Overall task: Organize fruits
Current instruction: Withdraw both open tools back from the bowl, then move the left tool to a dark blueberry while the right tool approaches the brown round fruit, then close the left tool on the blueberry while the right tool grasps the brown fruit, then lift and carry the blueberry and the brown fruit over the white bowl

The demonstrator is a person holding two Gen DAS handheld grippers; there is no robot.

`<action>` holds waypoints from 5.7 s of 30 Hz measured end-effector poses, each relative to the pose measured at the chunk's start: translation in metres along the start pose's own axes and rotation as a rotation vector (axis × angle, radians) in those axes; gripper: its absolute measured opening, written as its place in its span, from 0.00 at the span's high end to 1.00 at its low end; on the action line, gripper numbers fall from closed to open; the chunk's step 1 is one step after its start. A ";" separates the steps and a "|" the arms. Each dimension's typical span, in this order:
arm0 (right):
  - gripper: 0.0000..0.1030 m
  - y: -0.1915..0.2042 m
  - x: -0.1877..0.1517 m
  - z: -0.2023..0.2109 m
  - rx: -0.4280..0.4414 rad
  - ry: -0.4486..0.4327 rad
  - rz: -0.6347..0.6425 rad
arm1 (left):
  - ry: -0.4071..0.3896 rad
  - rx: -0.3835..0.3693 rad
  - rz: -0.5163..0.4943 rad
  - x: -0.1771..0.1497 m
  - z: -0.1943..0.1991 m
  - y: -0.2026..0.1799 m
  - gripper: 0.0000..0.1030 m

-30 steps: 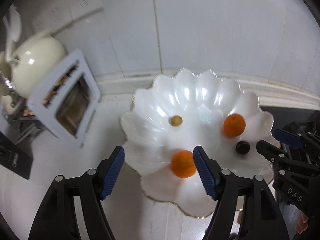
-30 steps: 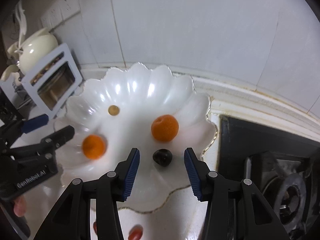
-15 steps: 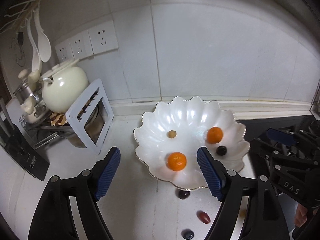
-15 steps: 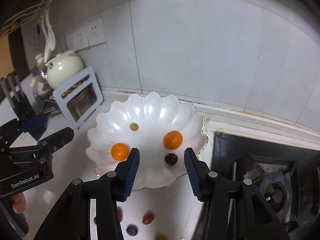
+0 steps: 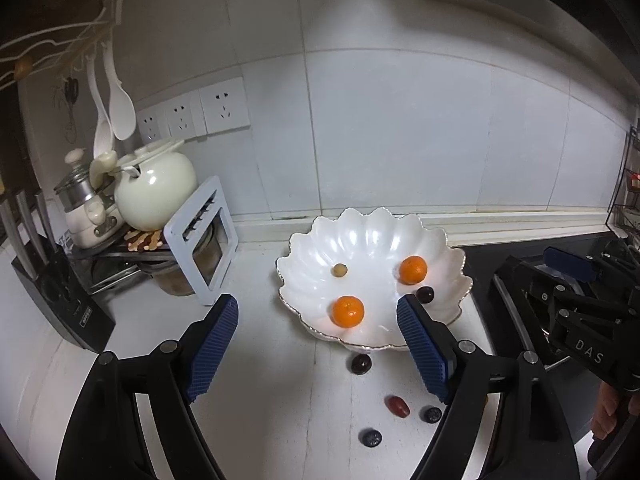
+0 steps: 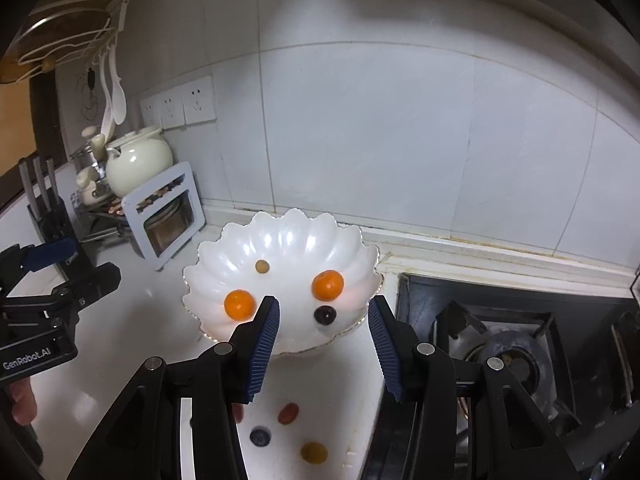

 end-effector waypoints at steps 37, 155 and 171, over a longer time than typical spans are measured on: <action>0.54 0.014 -0.086 0.034 0.033 0.080 0.050 | 0.061 -0.048 0.021 -0.100 0.033 -0.016 0.19; 0.72 0.020 -0.021 0.003 0.141 -0.088 -0.018 | -0.073 -0.106 0.104 -0.035 -0.007 -0.014 0.78; 0.72 0.026 0.029 -0.053 0.188 -0.058 -0.042 | -0.071 -0.126 0.088 0.020 -0.054 -0.003 0.78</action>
Point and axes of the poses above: each gripper's, at about its wrist camera, not at the fingertips, and z roughly against the way its jaws point, y to its left, x to its top, the point moved 3 cm from there along -z, roughly the way its jaws point, and after that the axes turned 6 degrees about -y, right-handed, at the moved point
